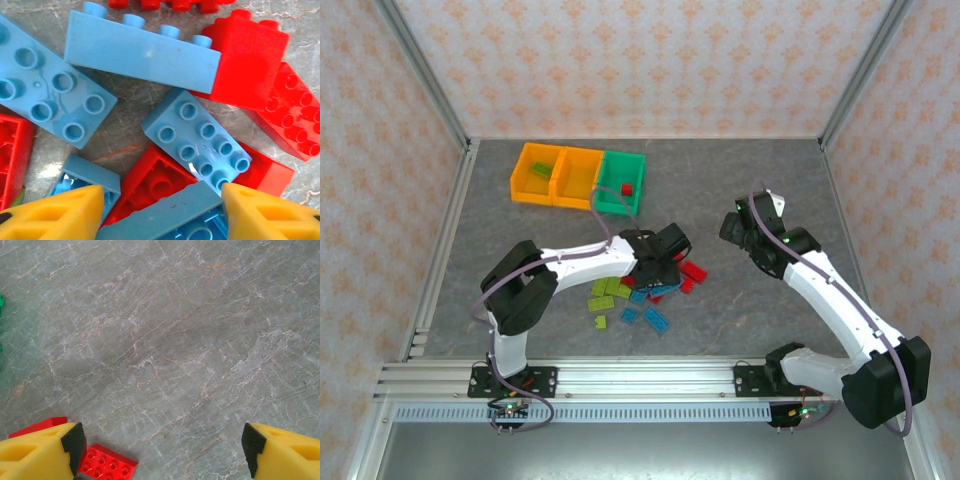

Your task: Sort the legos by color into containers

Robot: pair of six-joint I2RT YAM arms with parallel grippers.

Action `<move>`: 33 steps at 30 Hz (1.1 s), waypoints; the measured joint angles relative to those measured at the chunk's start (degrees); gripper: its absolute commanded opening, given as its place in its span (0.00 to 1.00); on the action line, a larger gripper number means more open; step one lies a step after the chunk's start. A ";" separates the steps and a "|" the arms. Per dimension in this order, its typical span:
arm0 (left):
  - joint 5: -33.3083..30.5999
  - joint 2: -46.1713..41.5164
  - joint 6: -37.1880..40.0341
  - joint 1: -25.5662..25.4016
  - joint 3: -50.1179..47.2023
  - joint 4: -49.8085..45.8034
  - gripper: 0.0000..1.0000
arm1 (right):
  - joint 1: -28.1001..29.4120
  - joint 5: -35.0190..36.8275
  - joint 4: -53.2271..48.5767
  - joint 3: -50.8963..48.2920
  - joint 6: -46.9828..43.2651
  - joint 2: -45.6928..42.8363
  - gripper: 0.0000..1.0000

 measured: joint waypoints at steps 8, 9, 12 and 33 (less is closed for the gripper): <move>-1.55 0.02 2.64 -0.61 1.07 -1.36 0.61 | 0.00 -1.42 -0.02 0.00 1.20 0.09 0.84; -2.27 0.00 2.99 -0.61 1.20 -1.77 0.66 | 0.00 -1.46 0.00 0.00 1.31 0.09 0.84; -4.46 -0.26 5.20 -0.61 1.81 -2.78 0.75 | 0.00 -1.81 -0.02 0.00 1.53 0.09 0.84; -5.75 6.16 24.85 -15.67 7.19 -5.95 0.77 | 0.00 -1.75 -1.27 -0.07 1.97 -0.02 0.84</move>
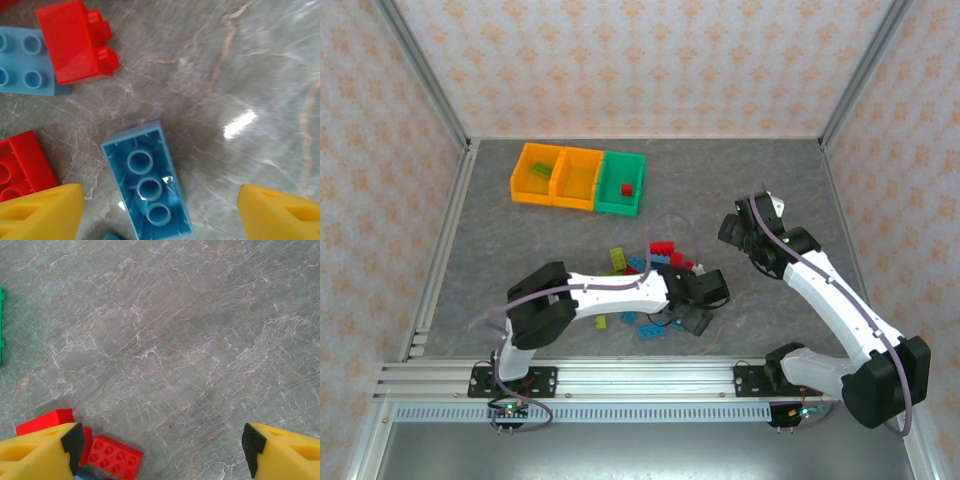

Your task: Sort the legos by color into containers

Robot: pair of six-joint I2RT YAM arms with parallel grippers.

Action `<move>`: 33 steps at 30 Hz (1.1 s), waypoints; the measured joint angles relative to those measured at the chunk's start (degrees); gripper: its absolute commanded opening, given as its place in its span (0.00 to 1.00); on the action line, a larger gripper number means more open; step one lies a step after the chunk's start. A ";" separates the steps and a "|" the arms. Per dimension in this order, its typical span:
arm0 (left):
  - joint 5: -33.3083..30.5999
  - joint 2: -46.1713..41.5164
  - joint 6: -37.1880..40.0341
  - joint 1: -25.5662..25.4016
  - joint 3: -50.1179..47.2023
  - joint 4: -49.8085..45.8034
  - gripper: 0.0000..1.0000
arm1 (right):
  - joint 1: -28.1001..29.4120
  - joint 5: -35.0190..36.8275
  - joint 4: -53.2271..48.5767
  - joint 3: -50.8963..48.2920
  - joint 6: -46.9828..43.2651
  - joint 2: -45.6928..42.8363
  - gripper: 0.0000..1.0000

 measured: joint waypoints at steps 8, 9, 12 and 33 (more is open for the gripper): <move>-1.14 6.08 0.20 0.24 4.04 -1.36 0.38 | 0.00 0.20 -1.05 0.00 -0.02 -0.85 0.84; -1.27 6.10 0.15 0.20 4.13 -1.33 0.34 | 0.00 0.20 -1.20 0.00 -0.02 -0.87 0.84; -1.51 5.92 0.90 0.37 4.13 -1.33 0.31 | 0.00 0.17 -1.51 0.00 0.00 -0.87 0.84; -9.88 -6.93 8.83 39.78 16.52 2.19 0.31 | 7.34 -18.58 8.52 -0.57 -1.11 0.96 0.84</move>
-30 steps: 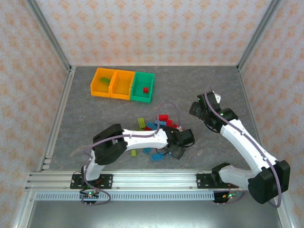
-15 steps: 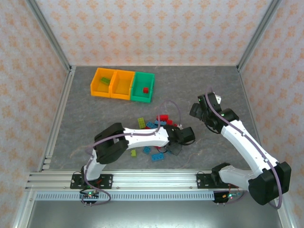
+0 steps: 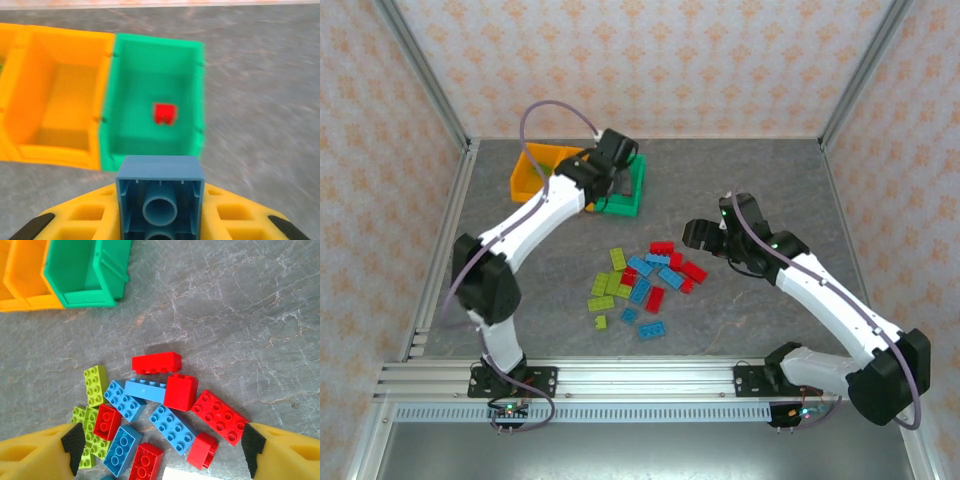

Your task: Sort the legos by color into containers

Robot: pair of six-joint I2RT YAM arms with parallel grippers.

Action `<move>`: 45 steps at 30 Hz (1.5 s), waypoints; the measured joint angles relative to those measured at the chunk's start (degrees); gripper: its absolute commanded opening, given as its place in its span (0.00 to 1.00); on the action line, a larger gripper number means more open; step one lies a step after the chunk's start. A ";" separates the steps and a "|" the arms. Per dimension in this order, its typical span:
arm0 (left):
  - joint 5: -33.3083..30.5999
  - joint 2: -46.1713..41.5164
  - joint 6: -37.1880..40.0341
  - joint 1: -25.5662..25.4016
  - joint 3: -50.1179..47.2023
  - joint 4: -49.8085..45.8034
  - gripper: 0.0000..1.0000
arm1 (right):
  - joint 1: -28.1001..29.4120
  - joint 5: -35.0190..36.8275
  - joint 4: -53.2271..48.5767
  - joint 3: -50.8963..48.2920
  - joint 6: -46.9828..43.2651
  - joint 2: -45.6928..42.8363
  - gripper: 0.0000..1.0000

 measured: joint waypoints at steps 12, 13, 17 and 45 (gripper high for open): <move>1.05 28.44 -1.57 15.32 26.80 -5.07 0.49 | 0.39 1.79 -1.20 -0.68 1.09 -1.73 0.84; 1.53 29.16 -1.53 15.85 27.93 -5.55 0.54 | 0.39 2.16 -1.38 -0.74 1.29 -1.95 0.84; 2.69 29.27 -1.97 16.44 29.14 -6.78 0.58 | 0.39 3.56 -1.88 -1.01 2.49 -2.05 0.84; 20.02 -49.66 26.01 -5.70 -32.04 -7.89 1.00 | 6.38 1.77 -0.48 18.01 -0.55 38.91 1.00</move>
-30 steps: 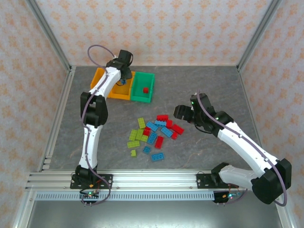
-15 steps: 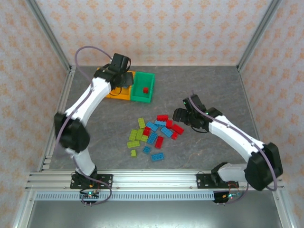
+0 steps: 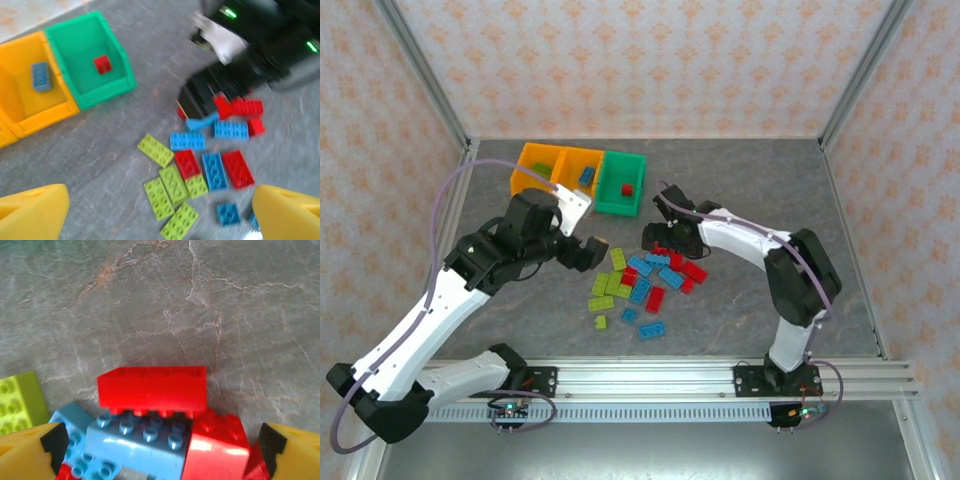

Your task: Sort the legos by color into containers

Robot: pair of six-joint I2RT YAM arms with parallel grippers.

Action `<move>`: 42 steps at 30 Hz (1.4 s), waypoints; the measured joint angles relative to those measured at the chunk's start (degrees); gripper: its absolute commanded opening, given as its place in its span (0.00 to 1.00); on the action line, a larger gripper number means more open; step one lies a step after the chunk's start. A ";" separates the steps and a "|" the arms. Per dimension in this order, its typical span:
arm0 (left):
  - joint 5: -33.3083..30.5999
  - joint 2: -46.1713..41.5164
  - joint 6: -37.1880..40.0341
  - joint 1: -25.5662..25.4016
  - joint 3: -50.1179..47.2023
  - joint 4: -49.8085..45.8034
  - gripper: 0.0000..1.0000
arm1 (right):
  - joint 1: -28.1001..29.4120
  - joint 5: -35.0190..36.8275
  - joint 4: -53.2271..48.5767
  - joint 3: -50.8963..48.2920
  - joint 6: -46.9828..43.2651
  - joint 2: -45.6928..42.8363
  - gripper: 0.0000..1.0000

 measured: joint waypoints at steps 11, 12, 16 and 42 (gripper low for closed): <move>4.96 -3.21 10.51 0.00 -5.77 -0.13 1.00 | 0.50 1.18 -2.14 8.35 -2.71 10.95 0.50; 4.94 -3.43 10.73 0.00 -6.19 -0.13 1.00 | 0.61 1.53 -2.03 8.37 -2.62 10.93 0.48; 3.58 -4.55 11.63 0.00 -7.56 -0.02 1.00 | 0.76 3.54 -1.03 6.60 -3.02 8.00 0.48; -10.62 -8.63 11.50 0.04 -12.13 5.27 1.00 | -0.55 9.92 1.20 61.46 -22.60 37.18 0.83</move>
